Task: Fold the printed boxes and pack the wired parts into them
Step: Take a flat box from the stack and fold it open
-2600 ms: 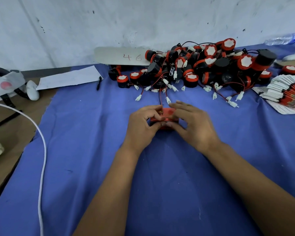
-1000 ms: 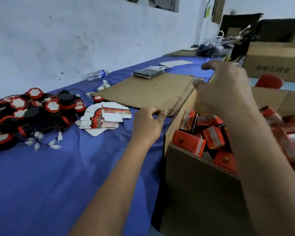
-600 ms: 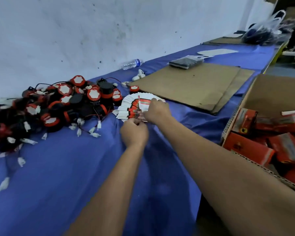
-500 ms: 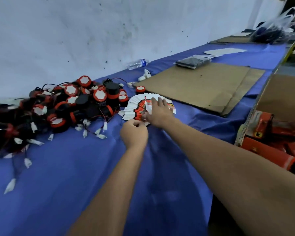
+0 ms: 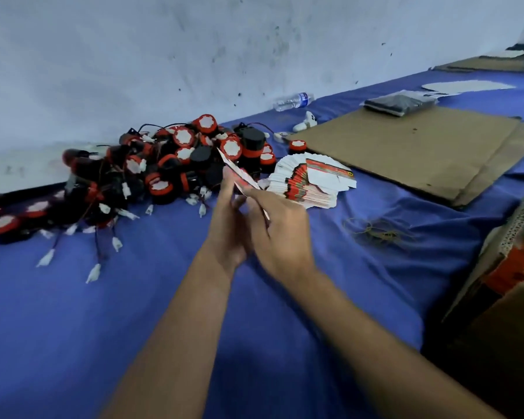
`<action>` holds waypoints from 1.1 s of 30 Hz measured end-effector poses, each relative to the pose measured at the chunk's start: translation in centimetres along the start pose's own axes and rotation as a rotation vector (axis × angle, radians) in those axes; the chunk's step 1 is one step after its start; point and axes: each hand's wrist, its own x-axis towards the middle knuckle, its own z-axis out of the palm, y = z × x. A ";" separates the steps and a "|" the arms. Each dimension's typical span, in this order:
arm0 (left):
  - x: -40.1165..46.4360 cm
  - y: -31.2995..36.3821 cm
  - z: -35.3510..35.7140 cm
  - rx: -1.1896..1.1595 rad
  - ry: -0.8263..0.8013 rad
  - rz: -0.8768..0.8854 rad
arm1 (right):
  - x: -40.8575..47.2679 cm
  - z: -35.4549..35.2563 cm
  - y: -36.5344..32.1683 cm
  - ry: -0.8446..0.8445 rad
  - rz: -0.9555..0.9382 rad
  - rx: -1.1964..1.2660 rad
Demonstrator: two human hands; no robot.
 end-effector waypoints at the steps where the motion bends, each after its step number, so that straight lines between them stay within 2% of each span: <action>1: -1.4 0.9 -1.2 0.009 0.026 0.035 | -0.5 0.7 -1.0 -0.036 -0.027 0.086; 4: -6.1 3.7 -6.2 -0.070 0.105 0.133 | -1.4 4.0 -4.4 -0.198 -0.047 0.367; 6: -8.9 5.0 -9.9 -0.120 0.227 0.195 | -1.6 6.7 -6.7 -0.240 0.009 0.456; 8: -11.7 6.2 -13.4 0.029 0.440 0.304 | -1.9 9.8 -8.9 -0.278 0.157 0.586; 11: -14.7 7.2 -17.1 0.254 0.675 0.593 | -2.3 13.6 -10.2 -0.440 0.398 0.820; 13: -16.1 7.6 -18.9 0.466 0.852 0.764 | -3.2 15.4 -10.3 -0.537 0.480 0.875; 15: -16.7 7.7 -20.2 0.654 0.937 0.881 | -4.1 16.6 -9.7 -0.550 0.479 0.851; 18: -16.6 7.3 -20.0 0.816 0.945 0.987 | -4.3 16.8 -8.4 -0.520 0.387 0.887; 21: -16.1 6.4 -18.7 0.979 0.845 0.997 | -4.3 16.4 -8.3 -0.639 0.354 0.985; 23: -15.9 5.9 -18.1 1.088 0.796 1.015 | -4.4 16.1 -8.9 -0.678 0.414 1.046; 26: -15.8 5.6 -17.4 1.206 0.763 1.068 | -4.2 16.0 -9.4 -0.626 0.532 1.112; 29: -15.8 5.4 -16.9 1.259 0.708 1.102 | -3.9 15.7 -9.4 -0.549 0.622 1.184; 33: -15.7 5.3 -16.6 1.163 0.549 1.129 | -3.6 15.7 -9.2 -0.468 0.677 1.172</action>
